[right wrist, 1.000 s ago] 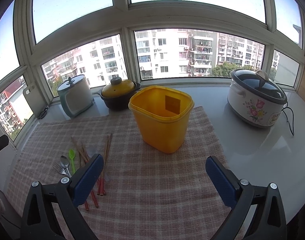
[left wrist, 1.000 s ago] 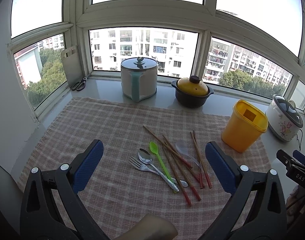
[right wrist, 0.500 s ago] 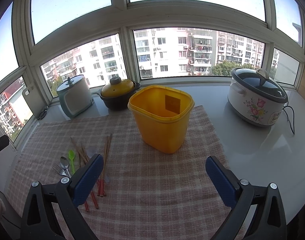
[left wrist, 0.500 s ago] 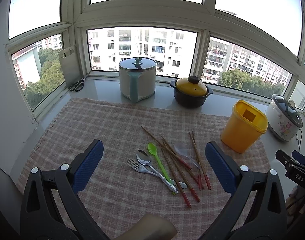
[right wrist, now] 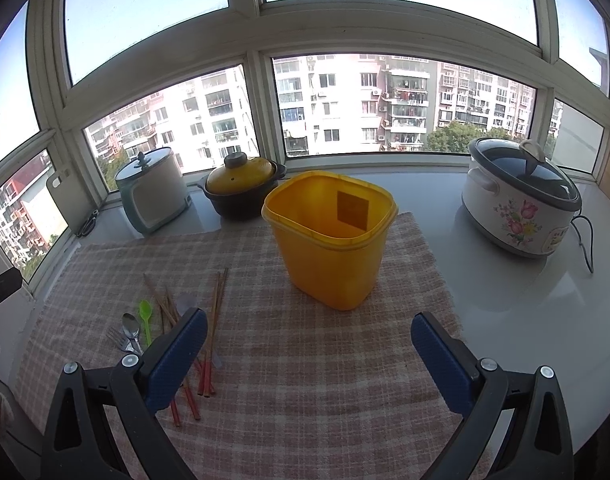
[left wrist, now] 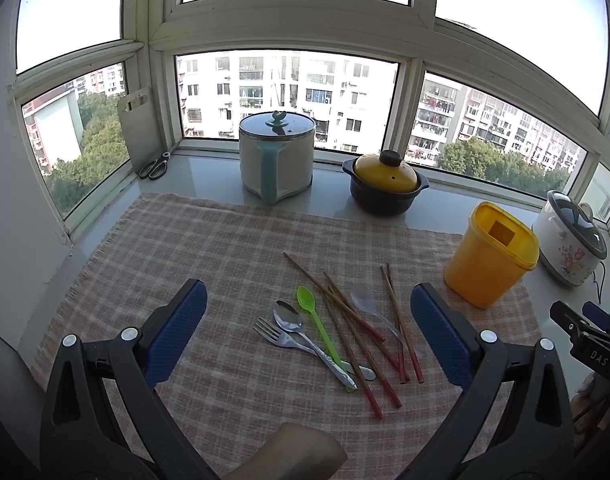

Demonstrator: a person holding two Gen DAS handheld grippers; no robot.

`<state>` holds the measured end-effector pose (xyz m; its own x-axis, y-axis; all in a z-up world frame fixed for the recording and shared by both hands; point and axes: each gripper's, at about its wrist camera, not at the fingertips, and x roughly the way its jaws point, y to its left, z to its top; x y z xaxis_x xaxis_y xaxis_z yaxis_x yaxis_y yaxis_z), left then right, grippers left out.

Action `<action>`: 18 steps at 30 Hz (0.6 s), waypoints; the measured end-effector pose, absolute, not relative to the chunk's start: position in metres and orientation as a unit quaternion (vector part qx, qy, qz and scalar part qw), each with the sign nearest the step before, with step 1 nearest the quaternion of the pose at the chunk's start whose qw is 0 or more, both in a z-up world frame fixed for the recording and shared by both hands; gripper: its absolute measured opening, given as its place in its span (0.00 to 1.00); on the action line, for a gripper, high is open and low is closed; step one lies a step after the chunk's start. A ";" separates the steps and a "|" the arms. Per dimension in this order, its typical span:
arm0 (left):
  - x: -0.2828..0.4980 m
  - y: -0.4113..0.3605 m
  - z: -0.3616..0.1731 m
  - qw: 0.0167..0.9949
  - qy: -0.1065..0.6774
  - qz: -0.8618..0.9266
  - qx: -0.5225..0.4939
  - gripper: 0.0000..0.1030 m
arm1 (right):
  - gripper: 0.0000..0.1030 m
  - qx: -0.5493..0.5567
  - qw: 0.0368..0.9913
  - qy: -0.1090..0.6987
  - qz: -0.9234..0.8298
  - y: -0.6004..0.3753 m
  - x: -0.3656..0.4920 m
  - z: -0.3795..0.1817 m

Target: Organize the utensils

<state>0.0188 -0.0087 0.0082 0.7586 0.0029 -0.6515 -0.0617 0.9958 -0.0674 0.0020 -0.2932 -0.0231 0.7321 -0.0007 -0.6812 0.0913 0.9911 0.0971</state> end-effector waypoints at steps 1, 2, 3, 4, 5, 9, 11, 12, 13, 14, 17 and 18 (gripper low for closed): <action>0.020 -0.008 0.007 0.936 0.348 0.018 -0.043 1.00 | 1.00 0.060 0.928 0.366 -0.024 -0.292 0.003 -0.023; 0.021 -0.007 0.006 0.936 0.350 0.018 -0.045 1.00 | 1.00 0.060 0.928 0.366 -0.023 -0.291 0.004 -0.024; 0.022 -0.006 0.004 0.935 0.352 0.019 -0.046 1.00 | 1.00 0.060 0.928 0.367 -0.022 -0.291 0.005 -0.024; 0.023 -0.003 0.002 0.934 0.354 0.019 -0.047 1.00 | 1.00 0.060 0.928 0.368 -0.020 -0.290 0.006 -0.025; 0.024 -0.001 0.000 0.933 0.356 0.020 -0.049 1.00 | 1.00 0.059 0.927 0.369 -0.018 -0.289 0.007 -0.026; 0.026 0.004 -0.004 0.930 0.363 0.023 -0.052 1.00 | 1.00 0.053 0.927 0.370 -0.013 -0.286 0.012 -0.027; 0.028 0.007 -0.007 0.928 0.367 0.027 -0.053 1.00 | 1.00 0.050 0.927 0.371 -0.010 -0.284 0.014 -0.028; 0.028 0.009 -0.009 0.927 0.370 0.029 -0.054 1.00 | 1.00 0.050 0.927 0.372 -0.008 -0.284 0.016 -0.028; 0.029 0.011 -0.011 0.926 0.373 0.031 -0.055 1.00 | 1.00 0.049 0.927 0.373 -0.006 -0.283 0.017 -0.029; 0.031 0.015 -0.014 0.924 0.378 0.035 -0.058 1.00 | 1.00 0.047 0.926 0.374 -0.003 -0.282 0.018 -0.030; 0.034 0.026 -0.022 0.918 0.390 0.031 -0.068 1.00 | 1.00 0.039 0.926 0.376 0.005 -0.278 0.022 -0.032; 0.034 0.028 -0.025 0.917 0.393 0.031 -0.069 1.00 | 1.00 0.035 0.926 0.375 0.008 -0.277 0.024 -0.032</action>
<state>0.0341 0.0283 -0.0246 0.6899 0.0028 -0.7239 -0.1106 0.9887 -0.1015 0.0238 -0.2772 -0.0323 0.7180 0.0415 -0.6948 0.0113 0.9974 0.0712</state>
